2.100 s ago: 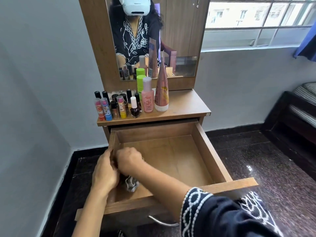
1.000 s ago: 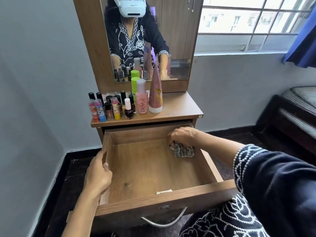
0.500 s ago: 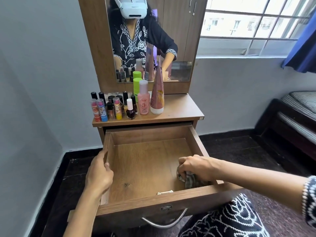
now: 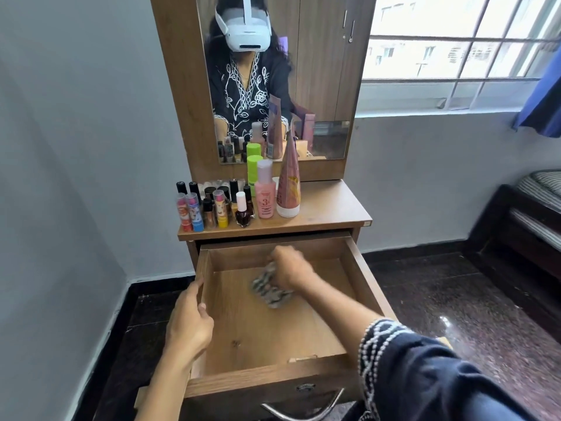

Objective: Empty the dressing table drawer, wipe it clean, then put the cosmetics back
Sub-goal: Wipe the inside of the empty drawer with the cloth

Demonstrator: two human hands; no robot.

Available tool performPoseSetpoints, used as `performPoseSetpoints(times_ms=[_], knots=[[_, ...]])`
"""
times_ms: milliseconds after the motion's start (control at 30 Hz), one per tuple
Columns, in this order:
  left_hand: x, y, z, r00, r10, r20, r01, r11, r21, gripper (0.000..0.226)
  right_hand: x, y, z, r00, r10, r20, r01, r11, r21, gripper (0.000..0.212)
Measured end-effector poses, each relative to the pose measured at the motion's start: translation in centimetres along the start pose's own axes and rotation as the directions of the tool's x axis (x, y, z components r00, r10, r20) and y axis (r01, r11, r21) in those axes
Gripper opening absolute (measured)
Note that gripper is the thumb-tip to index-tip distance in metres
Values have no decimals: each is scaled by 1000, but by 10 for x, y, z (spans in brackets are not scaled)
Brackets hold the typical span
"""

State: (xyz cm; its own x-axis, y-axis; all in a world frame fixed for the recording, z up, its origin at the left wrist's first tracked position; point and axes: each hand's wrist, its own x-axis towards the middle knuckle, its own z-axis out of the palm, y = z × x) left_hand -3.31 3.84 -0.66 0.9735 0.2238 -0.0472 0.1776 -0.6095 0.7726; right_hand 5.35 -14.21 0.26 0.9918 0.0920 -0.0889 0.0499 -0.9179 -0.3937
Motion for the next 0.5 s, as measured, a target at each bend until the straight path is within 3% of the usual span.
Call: performPoseSetpoints(times_ms=[100, 200, 400, 500], knots=[[2, -2, 1, 1000, 4, 1, -4, 1000, 12, 50, 2, -50, 32, 990, -122, 68, 118, 991, 59, 41], [5, -3, 1, 1000, 11, -5, -11, 1000, 22, 49, 2, -79, 36, 967, -201, 158, 210, 977, -47, 41], [2, 0, 0, 1000, -13, -6, 13, 1000, 16, 50, -63, -73, 26, 812, -410, 417, 514, 839, -177, 36], [-1, 3, 0, 1000, -5, -3, 5, 1000, -10, 50, -83, -60, 16, 781, -450, 433, 555, 818, -152, 35]])
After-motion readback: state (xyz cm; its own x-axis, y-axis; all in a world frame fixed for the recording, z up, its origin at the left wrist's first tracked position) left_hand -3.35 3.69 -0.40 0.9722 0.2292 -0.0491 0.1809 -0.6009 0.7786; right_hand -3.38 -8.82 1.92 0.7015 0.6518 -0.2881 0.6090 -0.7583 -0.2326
